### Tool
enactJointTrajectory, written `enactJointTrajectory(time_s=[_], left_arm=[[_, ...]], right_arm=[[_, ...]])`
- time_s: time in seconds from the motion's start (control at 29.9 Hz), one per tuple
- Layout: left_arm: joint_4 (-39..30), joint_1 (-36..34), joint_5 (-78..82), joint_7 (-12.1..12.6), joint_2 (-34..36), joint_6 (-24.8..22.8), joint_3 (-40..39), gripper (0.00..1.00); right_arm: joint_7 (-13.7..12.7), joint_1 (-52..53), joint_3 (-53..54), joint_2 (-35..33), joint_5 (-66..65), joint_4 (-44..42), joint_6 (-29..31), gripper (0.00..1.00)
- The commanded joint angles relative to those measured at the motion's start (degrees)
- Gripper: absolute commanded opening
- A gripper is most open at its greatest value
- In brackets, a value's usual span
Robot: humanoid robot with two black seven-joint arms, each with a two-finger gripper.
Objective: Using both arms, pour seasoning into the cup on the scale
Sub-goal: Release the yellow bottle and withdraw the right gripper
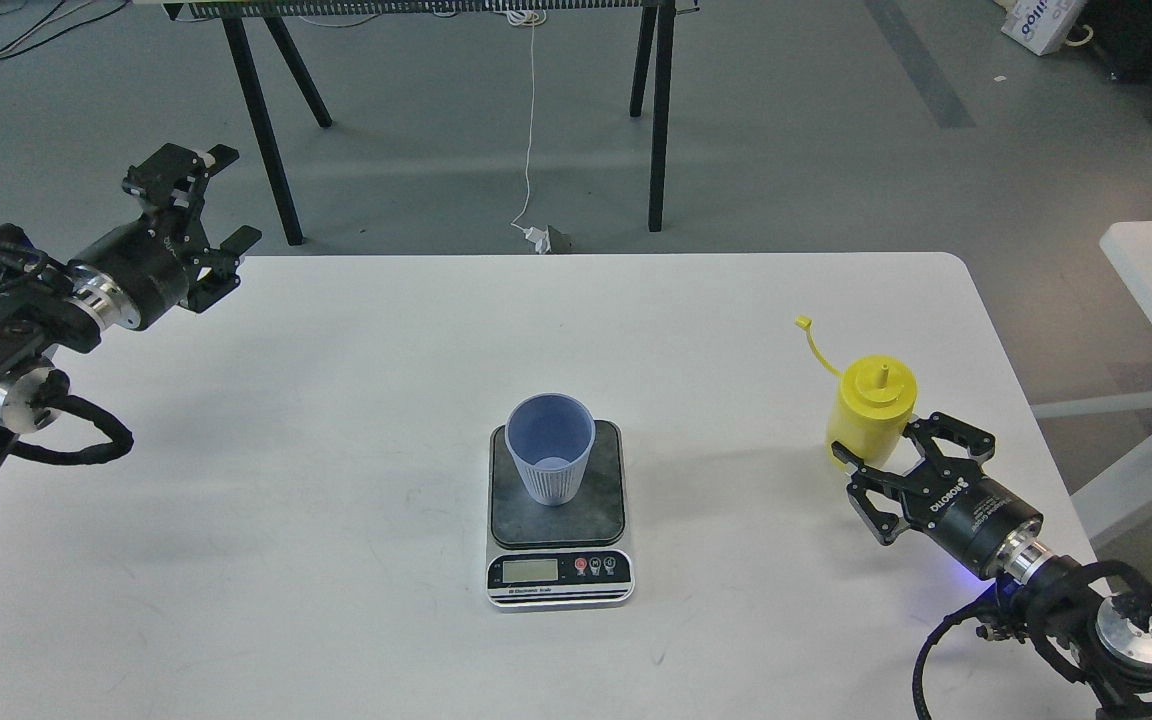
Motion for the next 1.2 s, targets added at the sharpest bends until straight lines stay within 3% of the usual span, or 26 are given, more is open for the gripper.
enactJointTrajectory(time_s=[0.0, 0.2, 0.23, 0.3, 0.5, 0.74, 0.87, 1.17], left_arm=[[0.00, 0.02, 0.00, 0.00, 0.14, 0.00, -0.01, 1.00], [0.00, 0.02, 0.00, 0.00, 0.14, 0.00, -0.01, 1.00], [0.00, 0.02, 0.00, 0.00, 0.14, 0.00, -0.01, 1.00], [0.00, 0.02, 0.00, 0.00, 0.05, 0.00, -0.01, 1.00], [0.00, 0.11, 0.00, 0.00, 0.05, 0.00, -0.01, 1.00], [0.00, 0.11, 0.08, 0.00, 0.14, 0.00, -0.01, 1.00], [0.00, 0.11, 0.08, 0.00, 0.05, 0.00, -0.01, 1.00], [0.00, 0.19, 0.08, 0.00, -0.39, 0.00, -0.01, 1.00]], right_arm=[[0.00, -0.87, -0.21, 0.75, -0.02, 0.16, 0.01, 0.20], [0.00, -0.96, -1.26, 1.81, -0.10, -0.02, 0.01, 0.38], [0.00, -0.96, -1.61, 1.81, -0.19, -0.10, 0.01, 0.47], [0.00, -0.87, -2.14, 1.81, -0.37, -0.54, 0.01, 0.76], [0.00, -1.05, -2.58, 1.81, -0.37, -2.04, 0.01, 0.79], [0.00, -1.92, -2.49, 1.81, -0.02, -1.69, 0.01, 0.94], [0.00, -4.55, -2.14, 0.75, 0.69, -0.46, 0.01, 0.94], [0.00, -11.68, -0.91, -9.34, 4.64, 7.09, 0.01, 0.96]])
